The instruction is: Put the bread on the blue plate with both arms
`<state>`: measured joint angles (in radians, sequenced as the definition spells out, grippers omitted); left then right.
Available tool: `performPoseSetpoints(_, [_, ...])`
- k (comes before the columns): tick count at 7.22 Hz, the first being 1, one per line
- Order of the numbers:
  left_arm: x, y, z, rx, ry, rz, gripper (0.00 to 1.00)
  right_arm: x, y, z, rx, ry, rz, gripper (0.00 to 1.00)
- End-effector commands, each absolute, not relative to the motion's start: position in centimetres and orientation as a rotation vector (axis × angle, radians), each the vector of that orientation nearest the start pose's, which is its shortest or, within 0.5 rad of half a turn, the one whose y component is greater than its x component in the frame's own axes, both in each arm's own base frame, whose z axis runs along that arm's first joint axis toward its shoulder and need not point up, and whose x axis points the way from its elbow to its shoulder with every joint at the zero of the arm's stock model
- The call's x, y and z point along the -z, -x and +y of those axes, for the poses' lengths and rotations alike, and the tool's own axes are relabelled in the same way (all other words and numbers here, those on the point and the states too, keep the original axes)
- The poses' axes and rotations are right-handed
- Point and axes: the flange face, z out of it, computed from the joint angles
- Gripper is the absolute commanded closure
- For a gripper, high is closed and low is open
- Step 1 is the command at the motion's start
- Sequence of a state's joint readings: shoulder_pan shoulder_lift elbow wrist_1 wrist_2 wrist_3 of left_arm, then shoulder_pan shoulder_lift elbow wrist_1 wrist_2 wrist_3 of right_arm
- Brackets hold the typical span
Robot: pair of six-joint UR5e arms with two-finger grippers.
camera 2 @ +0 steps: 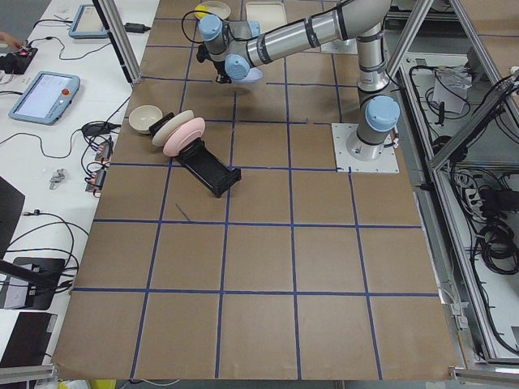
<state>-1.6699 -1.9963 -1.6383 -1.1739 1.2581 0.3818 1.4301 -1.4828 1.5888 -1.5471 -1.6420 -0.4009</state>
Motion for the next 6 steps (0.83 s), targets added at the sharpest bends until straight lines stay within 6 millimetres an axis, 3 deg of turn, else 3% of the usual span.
performPoseSetpoints(1, [-22.8, 25.3, -59.7, -0.045, -0.804, 3.373, 0.89, -42.4, -6.2, -52.3, -0.240, 0.416, 3.134, 0.68])
performPoseSetpoints(2, [-23.0, 25.2, -60.0, -0.034, -0.800, 3.372, 0.85, -42.2, -8.6, -51.9, -0.246, 0.365, 3.151, 0.67])
performPoseSetpoints(3, [-22.9, 25.0, -60.3, 0.044, -0.807, 3.358, 0.41, -42.1, -12.6, -51.2, -0.240, 0.326, 3.170, 0.66])
performPoseSetpoints(4, [-22.7, 24.7, -60.7, 0.119, -0.789, 3.356, 0.05, -41.3, -17.3, -50.5, -0.248, 0.301, 3.187, 0.64])
performPoseSetpoints(5, [-24.3, 23.5, -61.0, 0.155, -0.738, 3.354, 0.00, -39.9, -22.0, -51.0, -0.203, 0.262, 3.206, 0.64])
performPoseSetpoints(6, [-26.8, 20.0, -61.4, 0.187, -0.647, 3.330, 0.00, -37.6, -25.6, -52.0, -0.143, 0.284, 3.206, 0.64])
